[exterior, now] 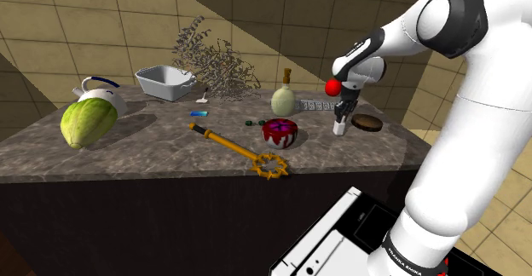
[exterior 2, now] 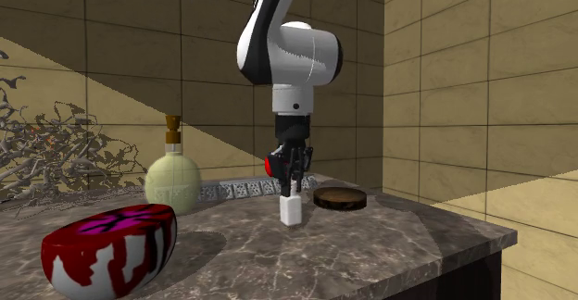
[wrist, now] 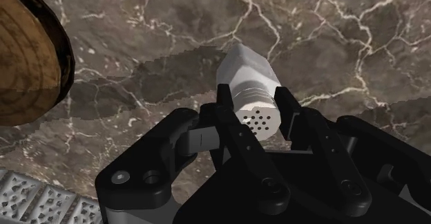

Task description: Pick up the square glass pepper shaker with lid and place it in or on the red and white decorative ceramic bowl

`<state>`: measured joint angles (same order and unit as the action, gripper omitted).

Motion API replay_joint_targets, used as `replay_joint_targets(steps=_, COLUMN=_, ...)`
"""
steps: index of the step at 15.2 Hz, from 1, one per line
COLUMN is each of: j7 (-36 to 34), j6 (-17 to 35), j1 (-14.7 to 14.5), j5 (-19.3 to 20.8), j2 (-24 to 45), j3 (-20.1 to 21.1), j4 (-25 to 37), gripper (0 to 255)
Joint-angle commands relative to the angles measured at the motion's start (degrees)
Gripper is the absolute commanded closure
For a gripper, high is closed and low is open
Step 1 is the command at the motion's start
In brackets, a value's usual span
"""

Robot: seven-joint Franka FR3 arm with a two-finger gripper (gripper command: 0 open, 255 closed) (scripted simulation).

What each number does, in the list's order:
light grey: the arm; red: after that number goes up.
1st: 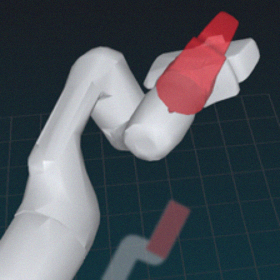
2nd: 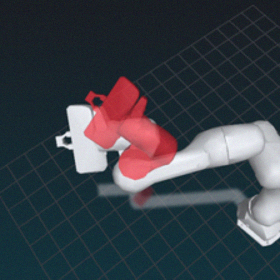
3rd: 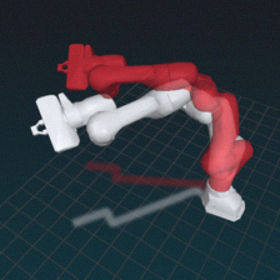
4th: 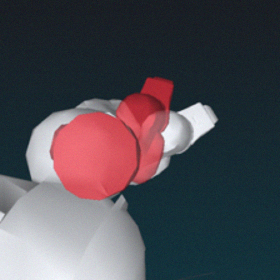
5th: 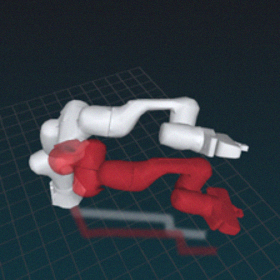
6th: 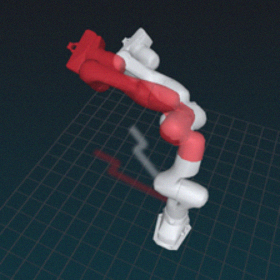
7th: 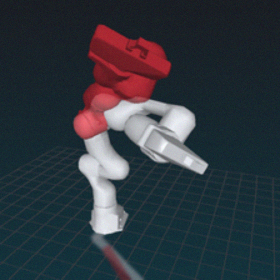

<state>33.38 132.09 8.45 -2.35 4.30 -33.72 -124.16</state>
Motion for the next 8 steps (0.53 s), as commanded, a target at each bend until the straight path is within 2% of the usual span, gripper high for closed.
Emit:
replay_joint_targets(steps=1, j7=-0.5, j6=-1.3, j1=-0.1, j5=0.8, j2=-1.0, j3=-0.1, j4=0.5, gripper=255)
replay_joint_targets(steps=8, j7=-2.0, j6=-6.5, j1=-0.4, j5=2.9, j2=-3.9, j3=-0.1, j4=3.3, gripper=255)
